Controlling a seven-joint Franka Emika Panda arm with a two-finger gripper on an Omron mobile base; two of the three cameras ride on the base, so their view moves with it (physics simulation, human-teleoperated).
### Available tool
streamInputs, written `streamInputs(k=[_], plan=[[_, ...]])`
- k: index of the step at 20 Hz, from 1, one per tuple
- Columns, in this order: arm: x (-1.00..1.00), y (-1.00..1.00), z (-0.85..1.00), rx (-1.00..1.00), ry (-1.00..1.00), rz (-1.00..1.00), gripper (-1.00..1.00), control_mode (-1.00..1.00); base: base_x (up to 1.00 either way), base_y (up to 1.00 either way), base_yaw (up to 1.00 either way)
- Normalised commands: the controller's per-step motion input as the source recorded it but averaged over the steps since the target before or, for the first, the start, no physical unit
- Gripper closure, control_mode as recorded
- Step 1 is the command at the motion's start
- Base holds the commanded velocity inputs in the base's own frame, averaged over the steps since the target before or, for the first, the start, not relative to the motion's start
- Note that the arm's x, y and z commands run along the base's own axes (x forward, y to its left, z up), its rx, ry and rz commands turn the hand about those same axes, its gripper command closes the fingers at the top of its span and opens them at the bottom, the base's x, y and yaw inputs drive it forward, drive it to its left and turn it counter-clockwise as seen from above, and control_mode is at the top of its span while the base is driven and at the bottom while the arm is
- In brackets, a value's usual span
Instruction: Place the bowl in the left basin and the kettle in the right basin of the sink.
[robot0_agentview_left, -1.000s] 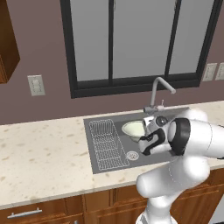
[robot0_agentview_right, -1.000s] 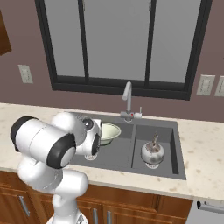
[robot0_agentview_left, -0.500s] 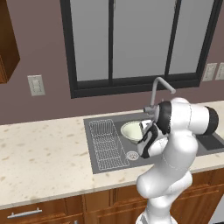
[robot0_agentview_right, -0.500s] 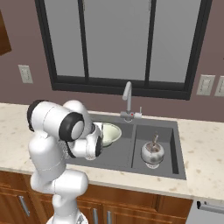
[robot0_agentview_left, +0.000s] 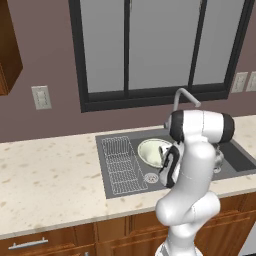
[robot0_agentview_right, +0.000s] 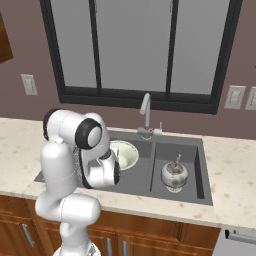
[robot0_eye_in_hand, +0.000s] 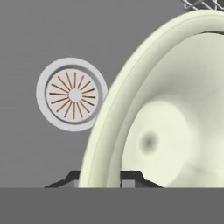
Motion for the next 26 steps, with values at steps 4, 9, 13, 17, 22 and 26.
streamInputs(k=[4,9,13,17,22,26], plan=[[0.01,-0.16,0.00,0.07,0.09,0.01,1.00,-1.00,0.00,0.00,0.00],[0.00,-0.19,0.00,0.05,0.03,0.02,1.00,-1.00,0.00,0.00,0.00],[0.00,-0.11,0.00,0.01,0.04,0.02,1.00,-1.00,0.00,0.00,0.00],[0.00,-0.09,0.00,0.01,0.07,0.01,1.00,-1.00,0.00,0.00,0.00],[0.00,-0.03,0.00,0.00,0.05,0.02,1.00,-1.00,0.00,0.00,0.00],[0.00,0.00,0.00,0.00,0.00,0.00,-1.00,-1.00,0.00,0.00,0.00]])
